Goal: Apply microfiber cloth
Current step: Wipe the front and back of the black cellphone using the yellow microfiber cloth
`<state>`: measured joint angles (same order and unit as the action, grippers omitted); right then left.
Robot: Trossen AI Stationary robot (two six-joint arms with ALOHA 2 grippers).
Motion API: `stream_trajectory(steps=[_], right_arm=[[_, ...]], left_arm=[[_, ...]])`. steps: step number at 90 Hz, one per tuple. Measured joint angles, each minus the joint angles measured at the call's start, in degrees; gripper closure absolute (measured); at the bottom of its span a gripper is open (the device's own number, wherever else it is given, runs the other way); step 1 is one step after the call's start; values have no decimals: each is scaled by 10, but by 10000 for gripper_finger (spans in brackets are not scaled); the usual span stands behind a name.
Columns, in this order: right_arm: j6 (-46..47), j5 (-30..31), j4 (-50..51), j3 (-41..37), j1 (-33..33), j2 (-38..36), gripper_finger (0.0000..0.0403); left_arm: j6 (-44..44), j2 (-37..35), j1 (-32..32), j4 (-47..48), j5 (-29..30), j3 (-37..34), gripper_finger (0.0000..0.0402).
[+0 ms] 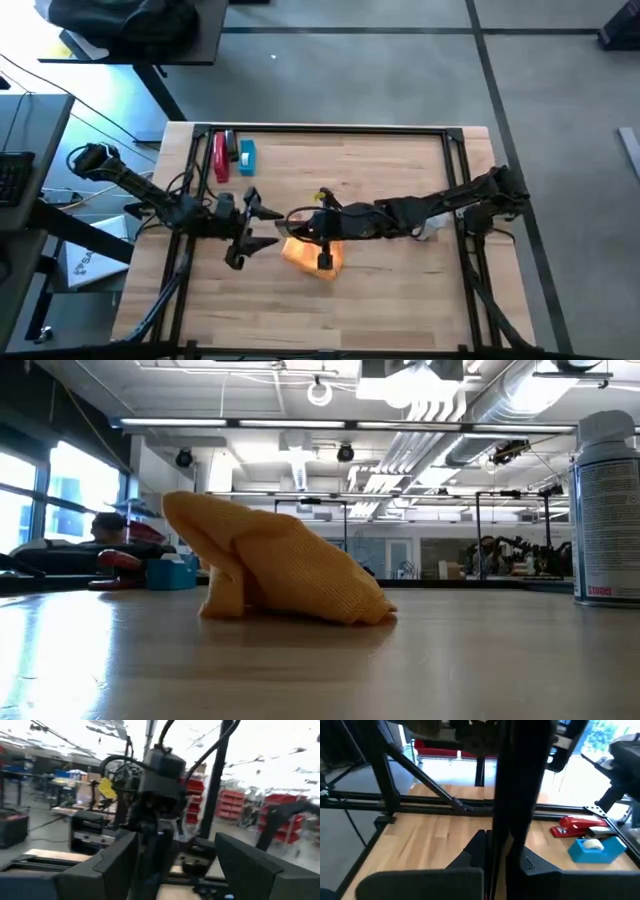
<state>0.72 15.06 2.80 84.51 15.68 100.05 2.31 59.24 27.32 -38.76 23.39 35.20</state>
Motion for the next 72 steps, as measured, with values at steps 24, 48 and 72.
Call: stream_trajectory(steps=[24, 48, 72], right_arm=[[47, -2, 53, 0, -6, 3, 401], [50, -3, 52, 0, -15, 3, 401], [59, -3, 75, 0, -15, 3, 401]], left_arm=[[-30, 21, -26, -6, -1, 0, 158], [-22, 74, -60, -49, -12, 0, 158], [-13, 77, -63, -74, -9, 0, 162]])
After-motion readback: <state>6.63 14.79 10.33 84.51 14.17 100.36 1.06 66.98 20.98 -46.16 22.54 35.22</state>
